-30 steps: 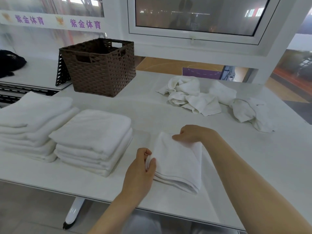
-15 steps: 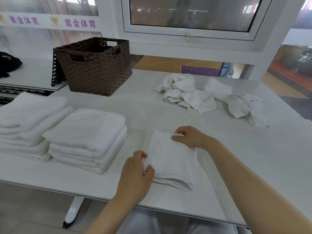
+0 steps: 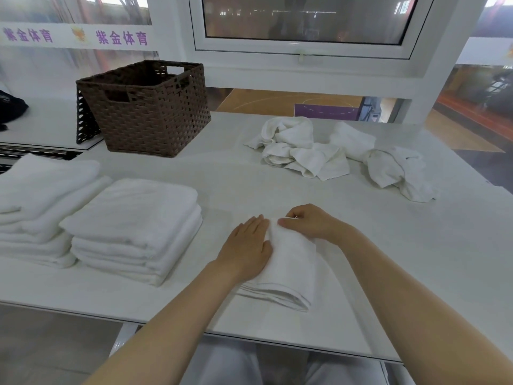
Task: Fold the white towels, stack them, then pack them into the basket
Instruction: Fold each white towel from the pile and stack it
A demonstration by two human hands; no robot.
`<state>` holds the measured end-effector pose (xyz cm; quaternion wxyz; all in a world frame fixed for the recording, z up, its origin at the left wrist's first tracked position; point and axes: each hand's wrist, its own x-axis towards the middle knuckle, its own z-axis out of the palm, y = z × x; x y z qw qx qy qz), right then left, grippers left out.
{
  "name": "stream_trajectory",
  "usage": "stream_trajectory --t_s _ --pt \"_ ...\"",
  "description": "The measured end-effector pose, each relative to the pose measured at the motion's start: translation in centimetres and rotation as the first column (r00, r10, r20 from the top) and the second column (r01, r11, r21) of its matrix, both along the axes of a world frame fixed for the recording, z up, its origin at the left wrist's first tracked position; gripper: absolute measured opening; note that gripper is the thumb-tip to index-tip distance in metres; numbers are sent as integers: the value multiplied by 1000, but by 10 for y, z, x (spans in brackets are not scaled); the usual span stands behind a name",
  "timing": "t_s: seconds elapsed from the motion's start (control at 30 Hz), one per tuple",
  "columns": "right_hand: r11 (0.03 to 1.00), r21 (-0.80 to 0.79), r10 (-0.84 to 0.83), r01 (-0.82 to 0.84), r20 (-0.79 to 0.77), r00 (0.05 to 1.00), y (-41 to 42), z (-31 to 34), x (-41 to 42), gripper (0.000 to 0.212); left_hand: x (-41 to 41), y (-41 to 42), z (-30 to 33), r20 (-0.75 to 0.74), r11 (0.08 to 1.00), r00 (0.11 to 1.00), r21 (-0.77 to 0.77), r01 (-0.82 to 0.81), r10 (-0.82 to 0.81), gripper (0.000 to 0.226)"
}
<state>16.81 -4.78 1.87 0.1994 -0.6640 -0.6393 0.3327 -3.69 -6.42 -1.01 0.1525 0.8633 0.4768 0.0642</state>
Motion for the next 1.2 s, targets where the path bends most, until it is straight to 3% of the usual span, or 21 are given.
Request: stream_trajectory --t_s 0.1,0.2,0.37,0.47,0.6,0.67,0.73,0.8,0.9,1.0,1.2 --pt "991 -107 -98 86 -113 989 -3 2 8 51 0 -2 -5 -39 999 999 35 -16 17 59" --pt "984 -138 -130 112 -128 983 -2 3 14 56 2 -2 -5 -66 999 997 36 -31 34 60" --pt "996 -84 -24 23 -8 1000 -1 -4 24 43 1 -1 -8 -73 998 996 17 -54 55 63" --pt "997 -19 -71 73 71 995 -3 -9 22 37 2 -1 -9 -82 998 995 16 -55 56 63" --pt "986 32 -161 161 -4 987 -25 -10 21 21 4 -1 -9 -68 998 995 14 -66 67 62" --pt "977 99 -188 189 -21 982 -48 -12 19 33 4 -2 -9 -56 997 996 13 -72 73 62" --pt "961 213 -185 178 13 983 -81 -14 7 57 4 -3 -9 -43 997 996 11 -77 77 62" --pt "950 303 -90 70 53 995 -114 -15 -13 77 5 -3 -10 -38 996 996 15 -82 83 62" --pt "944 298 76 -142 225 971 -144 -25 -34 93 6 -3 -9 -34 995 995 2 -98 98 63" --pt "893 399 63 -207 344 937 -149 -44 -41 80 6 -3 -8 -33 995 994 -10 -101 101 63" --pt "828 558 -119 -58 275 954 -146 -53 -58 60 6 -4 -7 -13 994 994 -17 -106 106 63"
